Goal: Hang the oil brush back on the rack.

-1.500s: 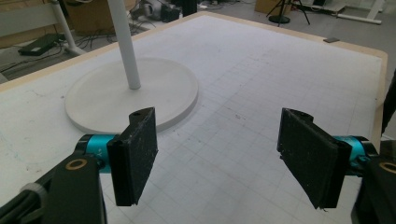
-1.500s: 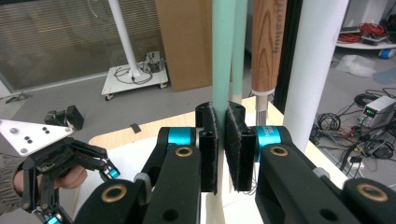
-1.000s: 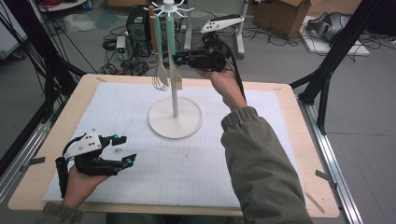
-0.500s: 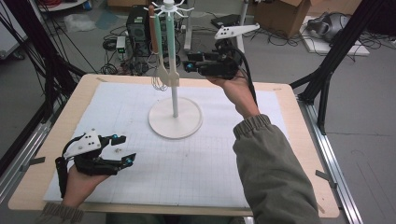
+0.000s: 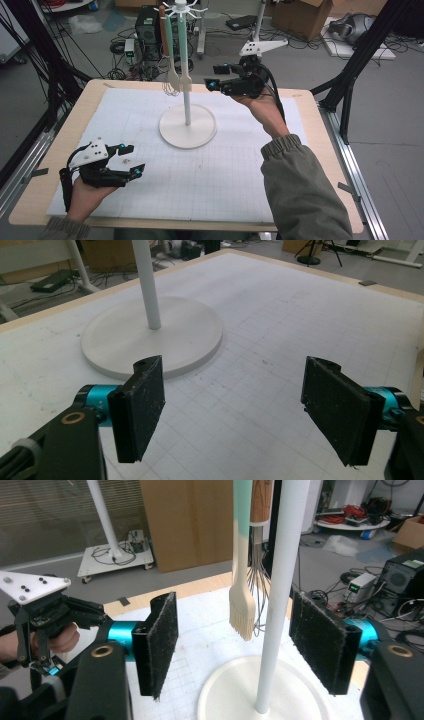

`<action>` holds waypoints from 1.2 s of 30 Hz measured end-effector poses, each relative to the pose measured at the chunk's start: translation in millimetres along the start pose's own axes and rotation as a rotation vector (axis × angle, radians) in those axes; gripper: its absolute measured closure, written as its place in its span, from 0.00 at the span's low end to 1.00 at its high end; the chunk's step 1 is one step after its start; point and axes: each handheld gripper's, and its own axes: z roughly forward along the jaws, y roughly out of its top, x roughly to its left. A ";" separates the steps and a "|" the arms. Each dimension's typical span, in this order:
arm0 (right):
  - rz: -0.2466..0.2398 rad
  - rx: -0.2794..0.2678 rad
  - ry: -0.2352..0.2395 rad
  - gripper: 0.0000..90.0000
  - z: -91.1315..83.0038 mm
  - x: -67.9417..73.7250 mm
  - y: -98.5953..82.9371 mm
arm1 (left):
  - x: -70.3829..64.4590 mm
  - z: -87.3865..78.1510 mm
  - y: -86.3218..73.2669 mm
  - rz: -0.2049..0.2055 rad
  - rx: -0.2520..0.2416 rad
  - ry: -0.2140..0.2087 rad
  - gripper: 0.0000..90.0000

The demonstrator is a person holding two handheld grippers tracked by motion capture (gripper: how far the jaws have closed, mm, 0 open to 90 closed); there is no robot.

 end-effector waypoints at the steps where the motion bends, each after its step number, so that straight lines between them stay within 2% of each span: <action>1: -0.001 -0.001 -0.008 0.37 -0.9 1.2 -0.9 | 0.4 -0.5 0.0 0.002 0.003 -0.002 0.29; 9: 0.012 0.005 -0.044 0.28 -6.6 4.1 -14.0 | 0.5 -1.6 0.0 -0.007 0.005 0.012 0.25; 13: -0.004 0.005 -0.055 0.27 -10.9 6.5 -19.9 | 0.1 -0.8 0.4 -0.003 0.006 0.016 0.24; 20: 0.020 0.000 -0.080 0.23 -19.4 6.6 -36.1 | 0.9 0.0 0.0 -0.002 0.010 0.014 0.23; 22: 0.013 0.004 -0.082 0.23 -21.3 7.0 -41.8 | 1.3 -0.1 0.1 0.000 0.008 0.018 0.23; 25: 0.028 0.026 -0.089 0.20 -23.2 5.7 -49.3 | 1.3 0.1 -0.4 -0.006 0.010 0.018 0.23; 29: 0.040 0.006 -0.098 0.19 -27.0 6.6 -58.2 | 2.0 -0.7 -0.5 -0.006 0.012 0.025 0.22; 36: 0.024 -0.004 -0.102 0.17 -30.7 11.7 -70.1 | 4.0 -0.9 -1.1 -0.013 0.011 0.041 0.19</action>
